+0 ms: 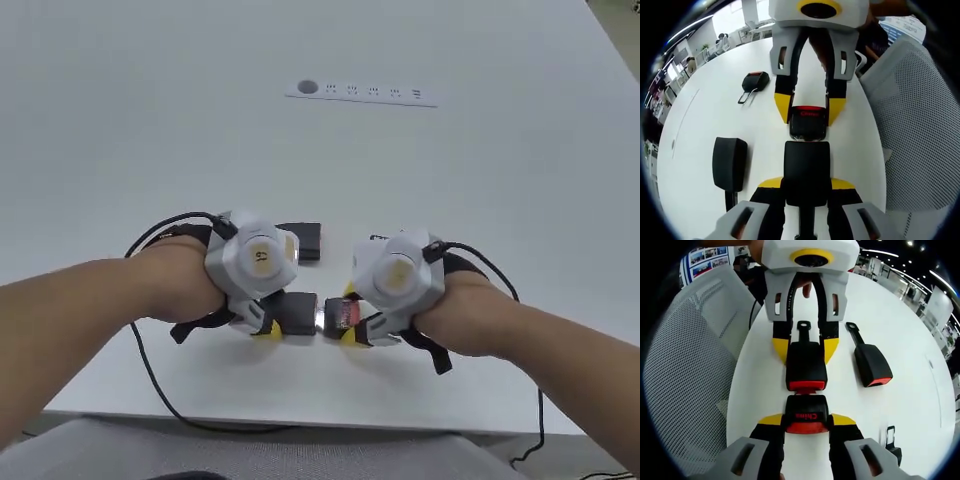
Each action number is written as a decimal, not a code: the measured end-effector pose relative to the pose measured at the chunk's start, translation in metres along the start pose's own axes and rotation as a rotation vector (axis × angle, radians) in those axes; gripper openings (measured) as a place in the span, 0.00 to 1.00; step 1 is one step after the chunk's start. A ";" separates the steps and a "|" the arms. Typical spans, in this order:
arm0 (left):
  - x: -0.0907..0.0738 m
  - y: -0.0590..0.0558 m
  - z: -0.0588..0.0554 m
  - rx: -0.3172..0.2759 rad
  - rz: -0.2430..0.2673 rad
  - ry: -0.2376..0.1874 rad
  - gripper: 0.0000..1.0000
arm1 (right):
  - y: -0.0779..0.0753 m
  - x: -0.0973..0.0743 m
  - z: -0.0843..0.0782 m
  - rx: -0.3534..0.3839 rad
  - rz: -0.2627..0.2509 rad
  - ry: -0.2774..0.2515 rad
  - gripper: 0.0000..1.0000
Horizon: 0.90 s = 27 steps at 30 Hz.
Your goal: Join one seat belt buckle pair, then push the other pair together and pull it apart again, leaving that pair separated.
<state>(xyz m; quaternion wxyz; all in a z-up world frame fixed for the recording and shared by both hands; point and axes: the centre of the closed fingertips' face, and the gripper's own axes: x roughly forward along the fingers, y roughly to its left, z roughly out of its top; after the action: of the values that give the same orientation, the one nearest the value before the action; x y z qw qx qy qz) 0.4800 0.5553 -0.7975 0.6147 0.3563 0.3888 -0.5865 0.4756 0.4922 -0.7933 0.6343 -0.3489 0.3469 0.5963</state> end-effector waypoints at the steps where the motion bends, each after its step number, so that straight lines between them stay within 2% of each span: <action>1: 0.000 0.000 0.000 0.000 0.001 0.001 0.32 | 0.000 0.002 0.000 0.002 0.000 0.000 0.30; 7: 0.000 0.001 -0.001 -0.019 0.005 0.025 0.34 | 0.000 0.000 0.002 0.008 0.024 0.016 0.31; 15: -0.001 -0.001 -0.001 -0.063 0.030 -0.004 0.35 | 0.002 -0.002 0.003 -0.008 0.020 0.018 0.32; 21: -0.009 -0.001 -0.004 -0.060 0.048 0.023 0.36 | 0.004 -0.004 0.005 0.017 0.012 0.006 0.37; 23: -0.017 0.000 0.002 -0.087 0.051 -0.010 0.37 | 0.004 -0.011 0.009 0.020 0.008 -0.005 0.37; 24: -0.021 0.000 0.009 -0.109 0.055 -0.043 0.37 | 0.004 -0.015 0.012 0.022 0.006 -0.014 0.38; 27: -0.030 0.003 0.014 -0.123 0.064 -0.069 0.38 | 0.000 -0.016 0.013 0.022 -0.005 -0.032 0.37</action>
<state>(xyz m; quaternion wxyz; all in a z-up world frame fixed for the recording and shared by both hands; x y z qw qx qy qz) 0.4835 0.5558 -0.7647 0.6668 0.3097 0.3911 -0.5536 0.4746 0.4947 -0.7727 0.6449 -0.3330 0.3423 0.5966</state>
